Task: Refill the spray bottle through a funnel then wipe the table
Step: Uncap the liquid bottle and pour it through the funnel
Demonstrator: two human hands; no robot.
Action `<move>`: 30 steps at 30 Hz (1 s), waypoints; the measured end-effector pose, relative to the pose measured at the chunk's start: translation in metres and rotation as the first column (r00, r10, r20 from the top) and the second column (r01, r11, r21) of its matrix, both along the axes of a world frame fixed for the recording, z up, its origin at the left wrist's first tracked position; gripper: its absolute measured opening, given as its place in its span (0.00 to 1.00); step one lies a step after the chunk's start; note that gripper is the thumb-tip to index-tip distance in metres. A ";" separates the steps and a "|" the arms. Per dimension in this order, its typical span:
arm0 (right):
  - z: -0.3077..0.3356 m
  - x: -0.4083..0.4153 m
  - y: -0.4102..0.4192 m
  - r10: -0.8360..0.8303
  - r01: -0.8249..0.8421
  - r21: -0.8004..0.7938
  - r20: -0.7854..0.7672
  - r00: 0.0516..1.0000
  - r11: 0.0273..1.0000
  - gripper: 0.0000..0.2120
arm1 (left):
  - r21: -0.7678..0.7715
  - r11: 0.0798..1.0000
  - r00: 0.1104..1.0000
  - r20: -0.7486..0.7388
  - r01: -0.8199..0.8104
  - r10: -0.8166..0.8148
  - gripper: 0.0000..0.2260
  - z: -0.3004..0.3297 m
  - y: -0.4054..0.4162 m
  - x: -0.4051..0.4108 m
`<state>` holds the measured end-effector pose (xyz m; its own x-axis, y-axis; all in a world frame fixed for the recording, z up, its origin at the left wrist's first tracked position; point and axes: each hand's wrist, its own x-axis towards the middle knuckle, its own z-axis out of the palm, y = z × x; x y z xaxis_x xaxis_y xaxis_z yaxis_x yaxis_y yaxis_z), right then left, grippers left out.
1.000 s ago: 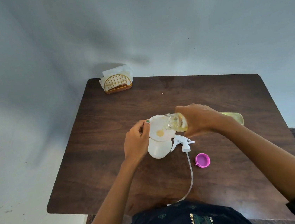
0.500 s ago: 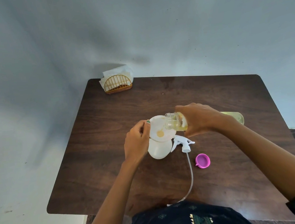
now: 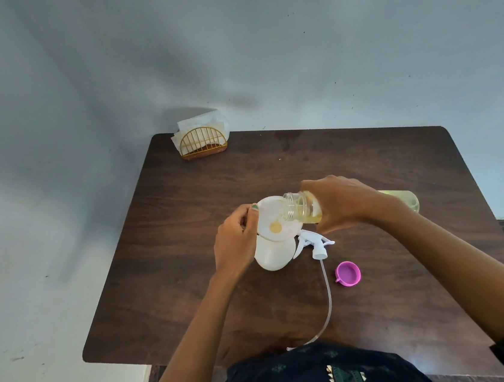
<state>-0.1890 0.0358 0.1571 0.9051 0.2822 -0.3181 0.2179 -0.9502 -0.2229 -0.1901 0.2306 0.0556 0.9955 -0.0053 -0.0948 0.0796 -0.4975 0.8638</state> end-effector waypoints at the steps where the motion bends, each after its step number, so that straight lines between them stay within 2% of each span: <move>1: 0.001 0.000 0.000 -0.004 0.004 -0.001 0.000 1.000 1.000 0.25 | -0.004 1.000 1.000 0.004 0.005 -0.005 0.11 0.000 0.000 0.000; 30: -0.005 0.002 -0.002 0.004 -0.004 0.003 -0.013 1.000 1.000 0.25 | 0.008 1.000 1.000 -0.005 0.018 -0.018 0.11 0.003 0.001 0.000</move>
